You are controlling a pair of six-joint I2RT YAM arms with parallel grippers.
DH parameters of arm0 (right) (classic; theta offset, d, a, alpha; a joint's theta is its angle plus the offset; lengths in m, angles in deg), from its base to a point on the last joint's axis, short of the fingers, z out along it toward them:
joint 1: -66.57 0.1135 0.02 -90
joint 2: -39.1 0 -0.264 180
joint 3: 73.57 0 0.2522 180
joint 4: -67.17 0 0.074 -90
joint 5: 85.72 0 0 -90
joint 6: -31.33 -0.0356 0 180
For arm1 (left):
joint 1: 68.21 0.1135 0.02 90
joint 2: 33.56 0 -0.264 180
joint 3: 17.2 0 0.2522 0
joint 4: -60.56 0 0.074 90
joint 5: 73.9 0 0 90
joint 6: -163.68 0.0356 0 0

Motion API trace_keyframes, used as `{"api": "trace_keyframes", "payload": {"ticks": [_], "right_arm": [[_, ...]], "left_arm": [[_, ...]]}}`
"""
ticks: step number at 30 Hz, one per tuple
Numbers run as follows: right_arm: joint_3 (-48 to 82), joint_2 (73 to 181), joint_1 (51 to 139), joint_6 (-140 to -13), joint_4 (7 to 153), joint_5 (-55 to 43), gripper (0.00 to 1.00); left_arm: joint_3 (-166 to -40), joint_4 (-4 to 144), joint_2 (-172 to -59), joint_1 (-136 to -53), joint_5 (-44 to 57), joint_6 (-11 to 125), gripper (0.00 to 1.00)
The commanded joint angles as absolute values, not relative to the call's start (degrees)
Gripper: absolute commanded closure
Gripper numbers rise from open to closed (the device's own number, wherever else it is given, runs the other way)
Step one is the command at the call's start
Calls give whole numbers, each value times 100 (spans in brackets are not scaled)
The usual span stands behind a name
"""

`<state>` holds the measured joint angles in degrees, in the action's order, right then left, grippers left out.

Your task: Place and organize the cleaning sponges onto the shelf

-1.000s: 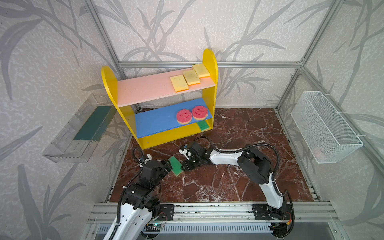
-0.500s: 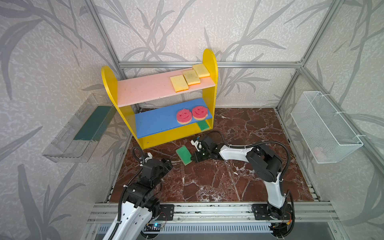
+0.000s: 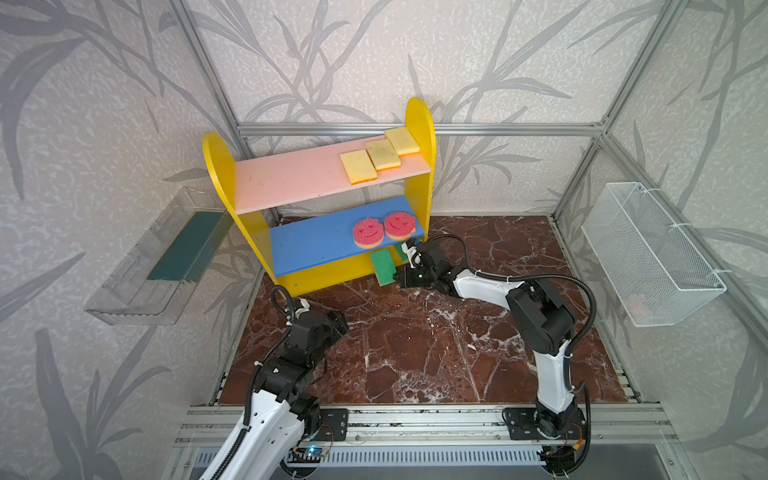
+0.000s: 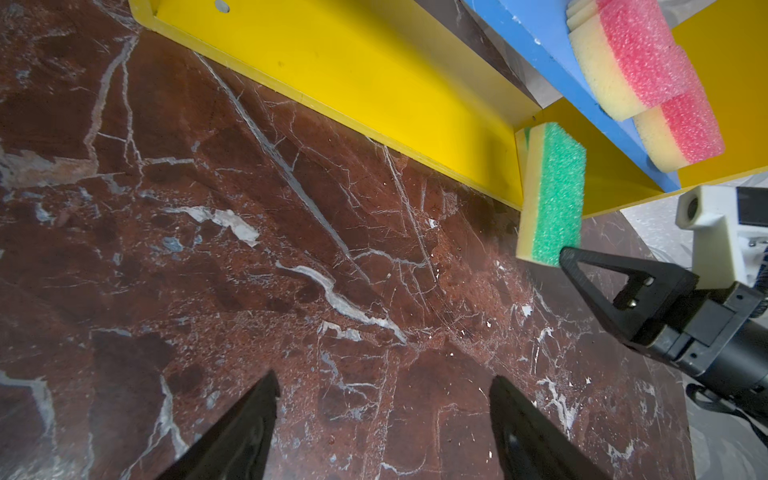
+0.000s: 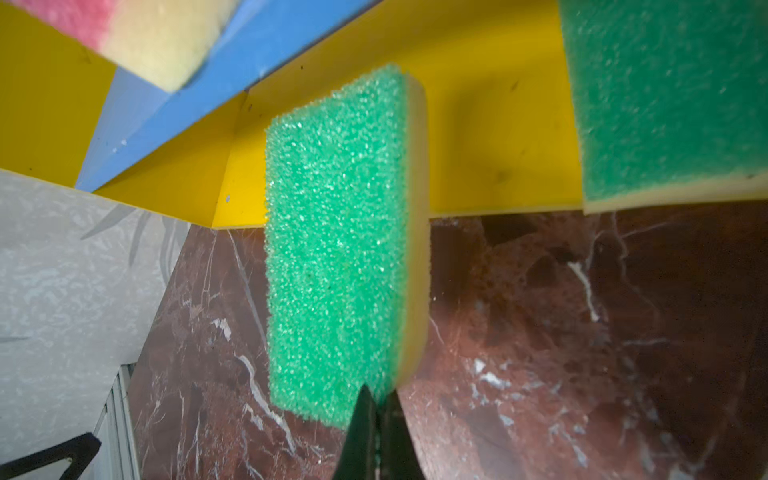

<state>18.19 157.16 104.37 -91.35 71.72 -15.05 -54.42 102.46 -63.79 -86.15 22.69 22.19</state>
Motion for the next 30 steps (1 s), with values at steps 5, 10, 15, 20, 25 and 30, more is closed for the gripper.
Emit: {"api": "trace_keyframes", "payload": {"ticks": [5,10,15,20,25,30], "right_arm": [[2210,16261,10219,-9192,6780,-1464,100],[2298,16422,10176,-9036,6494,-1384,99],[2265,16556,10160,-8951,6031,-1375,97],[2196,16692,10129,-8970,5524,-1348,94],[2293,16798,10071,-8993,5429,-1343,77],[2203,16752,10046,-9004,5297,-1343,52]], "left_arm": [[-5322,10020,-6439,-8588,2464,2465,19],[-5242,9805,-6632,-8588,2412,2513,19],[-5219,9708,-6794,-8588,2435,2551,19],[-5197,9707,-6791,-8588,2459,2571,19],[-5210,9792,-6765,-8588,2489,2585,19],[-5223,9862,-6737,-8588,2498,2578,19]]}}
